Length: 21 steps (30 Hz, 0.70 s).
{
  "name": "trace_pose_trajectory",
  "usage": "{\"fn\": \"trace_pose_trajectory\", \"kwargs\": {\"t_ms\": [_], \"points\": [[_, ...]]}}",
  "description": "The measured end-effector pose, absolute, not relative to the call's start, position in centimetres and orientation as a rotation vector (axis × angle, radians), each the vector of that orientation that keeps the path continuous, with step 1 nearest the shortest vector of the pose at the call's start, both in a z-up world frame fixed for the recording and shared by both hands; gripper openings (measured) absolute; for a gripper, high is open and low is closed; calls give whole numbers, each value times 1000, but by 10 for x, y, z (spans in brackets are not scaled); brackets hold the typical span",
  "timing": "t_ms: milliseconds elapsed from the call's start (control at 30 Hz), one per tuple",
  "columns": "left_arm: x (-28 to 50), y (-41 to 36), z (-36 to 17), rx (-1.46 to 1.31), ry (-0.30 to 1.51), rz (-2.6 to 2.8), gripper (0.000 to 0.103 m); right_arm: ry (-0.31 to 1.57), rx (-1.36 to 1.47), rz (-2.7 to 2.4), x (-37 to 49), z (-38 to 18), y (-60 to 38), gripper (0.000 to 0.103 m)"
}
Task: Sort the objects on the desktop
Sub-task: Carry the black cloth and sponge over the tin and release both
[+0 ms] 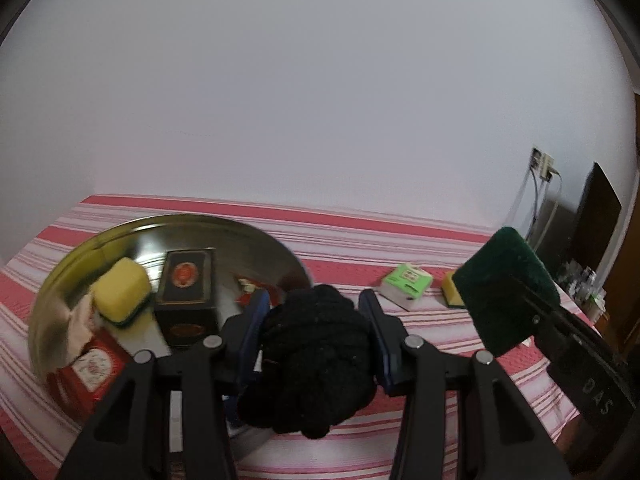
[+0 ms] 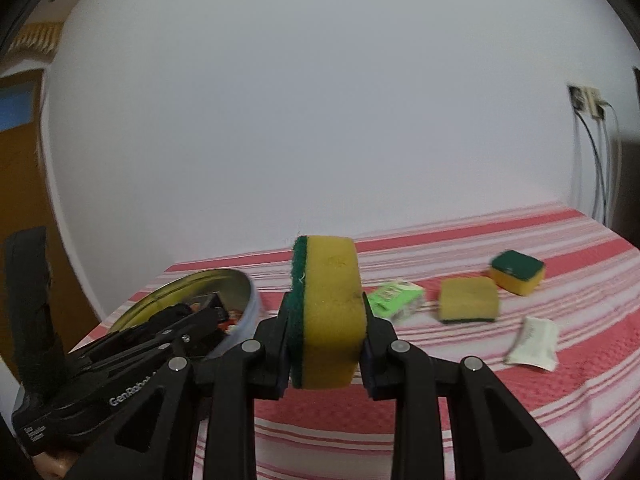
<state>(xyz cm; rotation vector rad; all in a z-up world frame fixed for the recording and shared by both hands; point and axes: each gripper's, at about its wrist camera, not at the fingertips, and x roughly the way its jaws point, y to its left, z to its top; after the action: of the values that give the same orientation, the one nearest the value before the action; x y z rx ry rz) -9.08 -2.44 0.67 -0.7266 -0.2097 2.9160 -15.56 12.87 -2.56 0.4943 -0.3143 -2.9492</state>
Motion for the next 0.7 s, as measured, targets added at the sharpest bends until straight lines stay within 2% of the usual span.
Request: {"fn": "trace_pose_trajectory", "kwargs": {"t_ms": [700], "points": [[-78,-136,9,-708,-437,3111,46,-98,345,-2772,-162,19,2,30]]}}
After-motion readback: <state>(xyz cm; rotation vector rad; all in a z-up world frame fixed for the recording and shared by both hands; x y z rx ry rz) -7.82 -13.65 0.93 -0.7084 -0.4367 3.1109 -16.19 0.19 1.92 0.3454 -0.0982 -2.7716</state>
